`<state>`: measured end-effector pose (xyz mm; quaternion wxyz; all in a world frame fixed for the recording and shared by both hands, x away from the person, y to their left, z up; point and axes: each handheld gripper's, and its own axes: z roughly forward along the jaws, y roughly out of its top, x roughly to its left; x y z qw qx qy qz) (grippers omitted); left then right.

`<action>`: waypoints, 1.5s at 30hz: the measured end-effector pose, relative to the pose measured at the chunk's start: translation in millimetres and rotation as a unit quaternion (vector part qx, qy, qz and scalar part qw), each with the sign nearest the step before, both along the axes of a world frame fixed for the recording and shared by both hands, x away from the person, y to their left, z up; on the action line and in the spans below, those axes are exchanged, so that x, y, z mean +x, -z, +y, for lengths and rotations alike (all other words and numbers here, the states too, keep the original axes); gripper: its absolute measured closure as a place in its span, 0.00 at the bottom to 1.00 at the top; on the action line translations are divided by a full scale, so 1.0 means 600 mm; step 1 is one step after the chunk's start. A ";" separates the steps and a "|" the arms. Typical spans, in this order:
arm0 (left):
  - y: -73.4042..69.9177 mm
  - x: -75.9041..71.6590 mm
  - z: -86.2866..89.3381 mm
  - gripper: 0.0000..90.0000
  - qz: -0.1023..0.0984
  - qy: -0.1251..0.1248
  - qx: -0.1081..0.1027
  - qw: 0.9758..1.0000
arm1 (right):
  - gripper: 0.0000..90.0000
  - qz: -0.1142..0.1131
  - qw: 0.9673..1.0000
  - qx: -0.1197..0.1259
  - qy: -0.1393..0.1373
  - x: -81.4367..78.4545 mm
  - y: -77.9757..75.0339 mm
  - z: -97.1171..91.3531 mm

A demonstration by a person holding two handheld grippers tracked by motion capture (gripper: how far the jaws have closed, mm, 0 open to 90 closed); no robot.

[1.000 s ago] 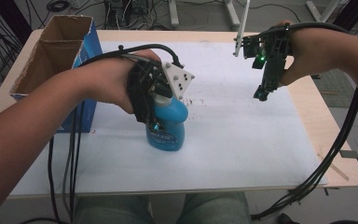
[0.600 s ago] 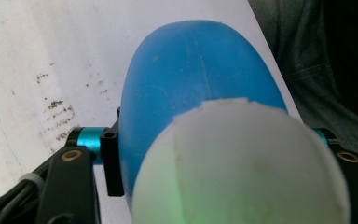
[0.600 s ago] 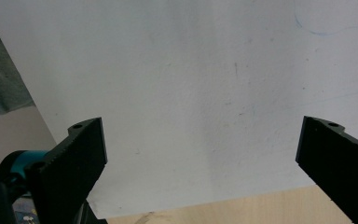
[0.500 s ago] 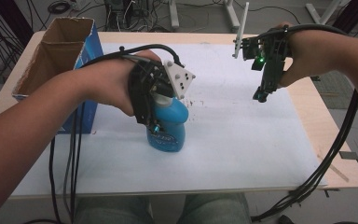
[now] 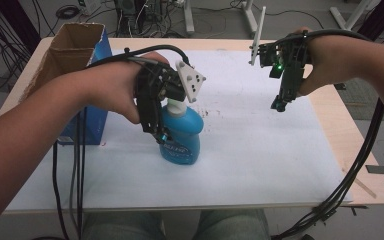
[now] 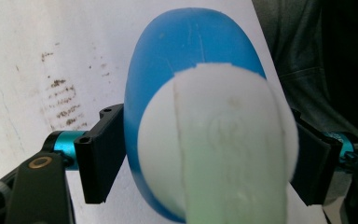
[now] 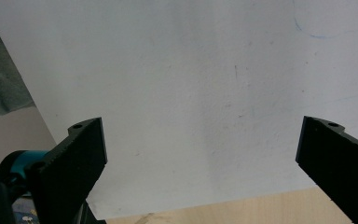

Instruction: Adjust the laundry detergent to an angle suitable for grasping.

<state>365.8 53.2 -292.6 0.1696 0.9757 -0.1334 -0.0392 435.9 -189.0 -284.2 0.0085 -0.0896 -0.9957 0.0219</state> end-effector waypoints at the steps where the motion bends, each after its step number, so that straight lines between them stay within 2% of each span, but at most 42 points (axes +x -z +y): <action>1: -0.001 0.000 0.002 0.23 0.002 -0.002 0.004 1.000 | 0.01 0.000 1.000 0.001 0.004 -0.001 0.000 0.001; 6: -0.009 0.002 0.012 0.20 0.002 -0.016 0.019 1.000 | 0.01 0.001 1.000 0.000 0.003 0.001 0.002 0.002; 7: -0.013 0.002 0.017 0.20 0.006 -0.025 0.023 0.999 | 0.01 0.002 1.000 0.002 -0.003 0.003 0.003 0.003; 10: -0.018 0.003 0.021 0.19 0.005 -0.028 0.030 0.999 | 0.01 0.001 1.000 0.004 -0.001 0.004 0.003 0.004; 15: -0.026 0.004 0.031 0.17 0.008 -0.043 0.050 0.998 | 0.01 0.002 1.000 0.007 -0.001 0.007 0.001 0.006; 17: -0.030 0.005 0.038 0.13 0.006 -0.056 0.066 0.996 | 0.01 0.000 1.000 0.009 -0.003 0.007 0.001 0.007; 21: -0.035 0.007 0.047 0.10 0.006 -0.068 0.079 0.995 | 0.01 0.001 1.000 0.009 -0.003 0.008 0.002 0.009; 33: -0.056 0.018 0.079 0.06 0.007 -0.109 0.104 0.989 | 0.01 -0.004 1.000 0.018 -0.008 0.010 -0.005 0.016; 35: -0.058 0.020 0.085 0.06 0.010 -0.116 0.107 0.987 | 0.01 -0.003 1.000 0.018 -0.014 0.011 -0.006 0.017; 37: -0.058 0.022 0.089 0.02 0.007 -0.127 0.112 0.986 | 0.01 -0.002 1.000 0.019 -0.013 0.010 -0.007 0.019; 38: -0.058 0.022 0.089 0.02 0.007 -0.127 0.112 0.986 | 0.01 -0.002 1.000 0.019 -0.013 0.010 -0.007 0.019; 39: -0.062 0.025 0.093 0.02 0.010 -0.130 0.120 0.984 | 0.01 -0.003 1.000 0.021 -0.014 0.011 -0.007 0.019; 45: -0.076 0.030 0.099 0.02 0.007 -0.142 0.125 0.982 | 0.01 -0.005 0.999 0.025 -0.021 0.011 -0.016 0.025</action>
